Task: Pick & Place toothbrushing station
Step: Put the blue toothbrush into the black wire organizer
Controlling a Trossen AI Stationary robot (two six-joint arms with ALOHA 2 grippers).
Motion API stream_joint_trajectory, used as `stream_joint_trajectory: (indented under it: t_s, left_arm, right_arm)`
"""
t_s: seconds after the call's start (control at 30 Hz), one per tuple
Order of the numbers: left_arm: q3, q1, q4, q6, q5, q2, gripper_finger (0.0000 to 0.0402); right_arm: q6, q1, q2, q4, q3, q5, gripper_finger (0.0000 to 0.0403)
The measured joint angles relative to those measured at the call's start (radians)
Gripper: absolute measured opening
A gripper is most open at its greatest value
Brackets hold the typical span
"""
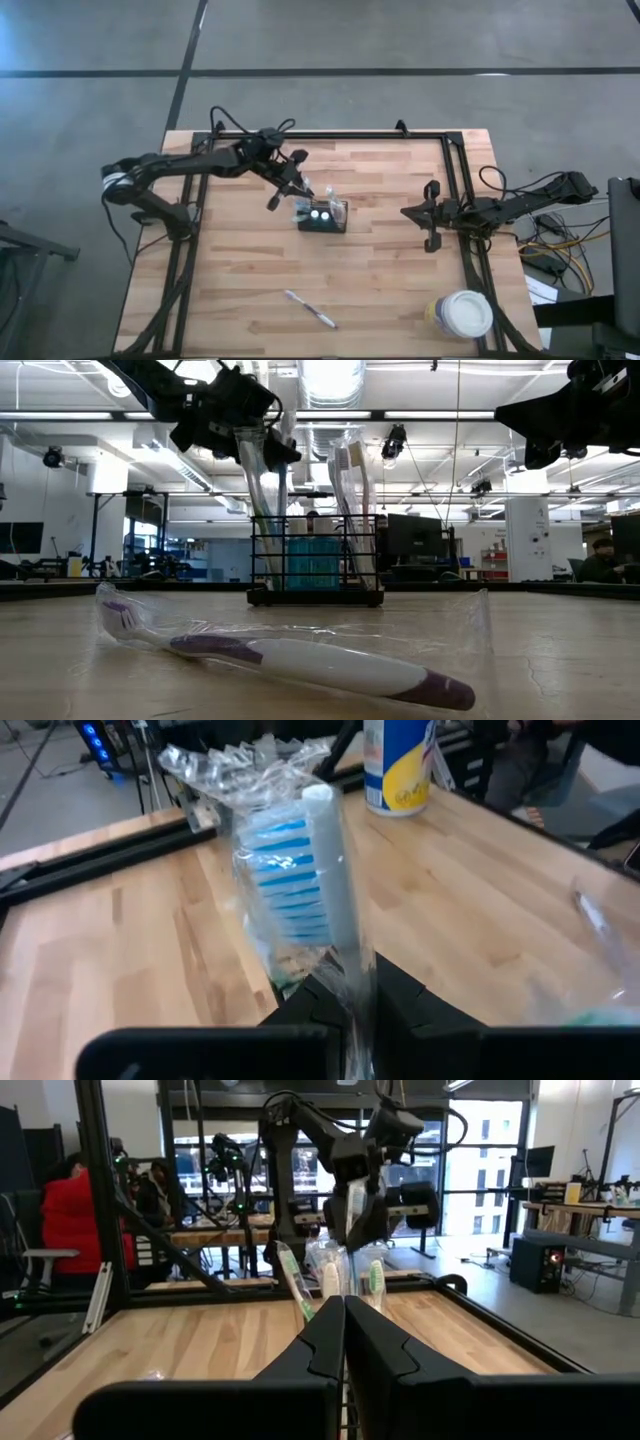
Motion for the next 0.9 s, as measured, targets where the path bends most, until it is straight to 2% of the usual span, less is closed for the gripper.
stream_joint_trajectory:
  t_s: [0.27, 0.6, 0.73, 0.9]
  left_arm:
    - [-0.044, 0.0, 0.077, 0.026, -0.007, 0.072, 0.0019]
    - [-0.045, 0.002, 0.08, 0.029, -0.011, 0.122, 0.004]
    - [-0.046, 0.005, 0.081, -0.021, 0.024, 0.091, 0.007]
    - [-0.046, 0.005, 0.075, -0.051, 0.028, 0.068, 0.0142]
  right_arm:
    - [0.0, 0.0, 0.0, 0.001, 0.0, 0.0, 0.0008]
    - [0.0, 0.0, 0.0, 0.001, 0.0, 0.0, 0.0008]
    - [0.001, 0.0, 0.0, 0.001, 0.0, 0.0, 0.0008]
    - [0.003, 0.0, 0.0, 0.001, 0.0, 0.0, 0.0008]
